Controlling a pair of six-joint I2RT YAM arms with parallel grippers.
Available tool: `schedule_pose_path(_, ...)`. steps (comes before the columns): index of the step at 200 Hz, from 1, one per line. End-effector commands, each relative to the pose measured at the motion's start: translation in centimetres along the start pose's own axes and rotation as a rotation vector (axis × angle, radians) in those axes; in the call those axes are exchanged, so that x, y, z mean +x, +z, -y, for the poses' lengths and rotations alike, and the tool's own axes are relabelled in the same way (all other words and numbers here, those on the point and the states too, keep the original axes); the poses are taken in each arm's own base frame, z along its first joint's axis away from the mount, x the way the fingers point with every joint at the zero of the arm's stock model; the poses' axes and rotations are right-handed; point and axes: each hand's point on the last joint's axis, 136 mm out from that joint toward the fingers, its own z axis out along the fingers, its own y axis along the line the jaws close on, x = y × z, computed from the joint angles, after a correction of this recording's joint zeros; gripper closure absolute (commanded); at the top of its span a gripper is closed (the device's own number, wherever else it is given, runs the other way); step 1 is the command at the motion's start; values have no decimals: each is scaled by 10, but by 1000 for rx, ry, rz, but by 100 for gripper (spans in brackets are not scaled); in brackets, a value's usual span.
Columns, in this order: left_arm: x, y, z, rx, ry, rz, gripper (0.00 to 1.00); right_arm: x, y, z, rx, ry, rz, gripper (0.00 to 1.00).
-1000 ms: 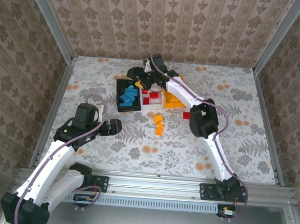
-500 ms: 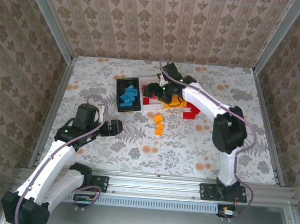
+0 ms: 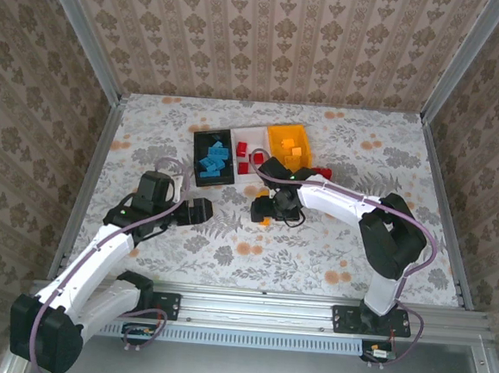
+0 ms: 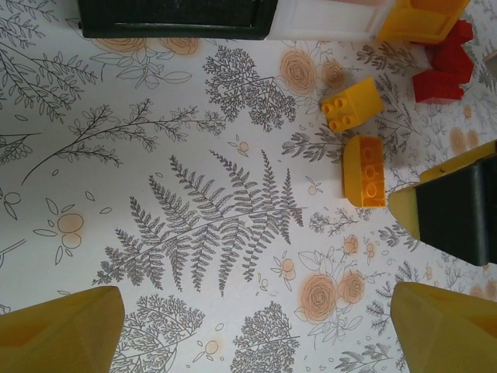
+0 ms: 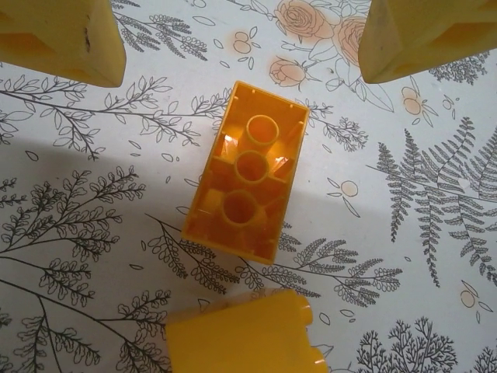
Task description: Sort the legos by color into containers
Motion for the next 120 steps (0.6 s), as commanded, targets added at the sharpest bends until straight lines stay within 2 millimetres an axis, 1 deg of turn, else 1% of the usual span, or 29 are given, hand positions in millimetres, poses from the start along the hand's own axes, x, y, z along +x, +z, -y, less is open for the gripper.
schedule_pose_path(1,-1,-7,5,14,9,17,10,-15,7,1,47,1,32,20)
schedule_pose_path(14,1,-11,3,2,13,21,10,-19,11,-2,54,-5,26,20)
schedule_pose_path(32,4,-13,0,-10,13,17,10,-23,18,-1,82,-17,10,22)
schedule_pose_path(67,5,-13,-3,-16,14,14,9,-27,26,7,148,-37,-1,28)
schedule_pose_path(91,4,-12,-2,-12,15,14,9,-24,32,10,164,-43,-17,34)
schedule_pose_path(120,2,-11,-1,-10,15,15,9,-21,39,12,172,-48,-33,37)
